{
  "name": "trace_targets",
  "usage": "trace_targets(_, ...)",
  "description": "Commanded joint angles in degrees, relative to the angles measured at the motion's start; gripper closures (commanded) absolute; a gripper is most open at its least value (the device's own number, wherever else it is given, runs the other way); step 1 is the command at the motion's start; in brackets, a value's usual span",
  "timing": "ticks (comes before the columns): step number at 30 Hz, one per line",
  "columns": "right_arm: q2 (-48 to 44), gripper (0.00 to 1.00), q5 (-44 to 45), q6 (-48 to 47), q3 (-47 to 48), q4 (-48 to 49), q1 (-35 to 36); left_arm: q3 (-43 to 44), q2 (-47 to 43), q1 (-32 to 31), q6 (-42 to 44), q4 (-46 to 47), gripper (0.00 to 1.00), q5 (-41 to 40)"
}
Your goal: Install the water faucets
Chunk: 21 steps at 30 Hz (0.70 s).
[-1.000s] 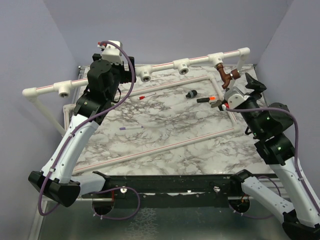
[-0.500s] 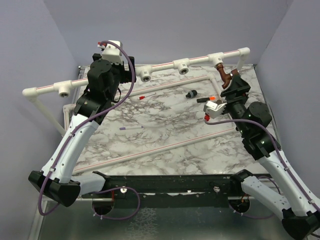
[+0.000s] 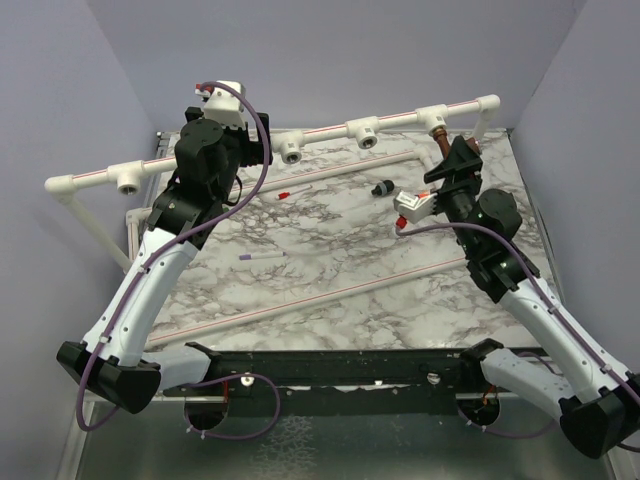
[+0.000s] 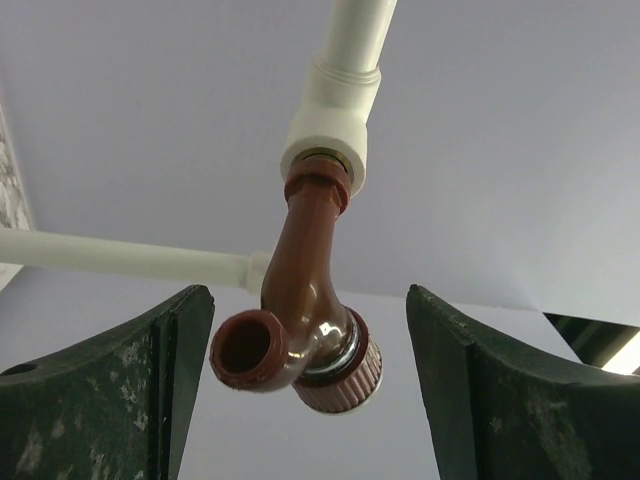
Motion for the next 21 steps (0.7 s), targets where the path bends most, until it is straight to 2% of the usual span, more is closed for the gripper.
trace_targets(1, 2.29, 0.2, 5.11, -0.71, -0.15, 7.37, 0.41, -2.6, 1.4, -1.28, -0.72, -9.64, 0.09, 2.48)
trace_targets(3, 3.4, 0.25, 6.73, -0.36, 0.18, 8.85, 0.4, -2.61, 1.29, -1.37, -0.74, -9.66, 0.09, 2.37)
trace_targets(7, 5.06, 0.39, 9.3, 1.6, 0.29, 11.96, 0.39, -2.6, 1.17, -1.46, -0.75, -9.64, 0.09, 2.28)
trace_targets(17, 5.1, 0.95, 10.53, 17.28, 1.06, 9.19, 0.39, -2.52, 1.6, -1.63, -0.74, -9.64, 0.09, 2.52)
trace_targets(18, 5.14, 0.99, 10.36, 19.41, 1.21, 9.01, 0.39, -2.47, 1.71, -1.64, -0.82, -9.64, 0.09, 2.54)
trace_targets(21, 5.06, 0.99, 9.27, 28.29, 2.14, 7.78, 0.39, -2.39, 1.74, -1.64, -0.73, -9.64, 0.09, 2.47)
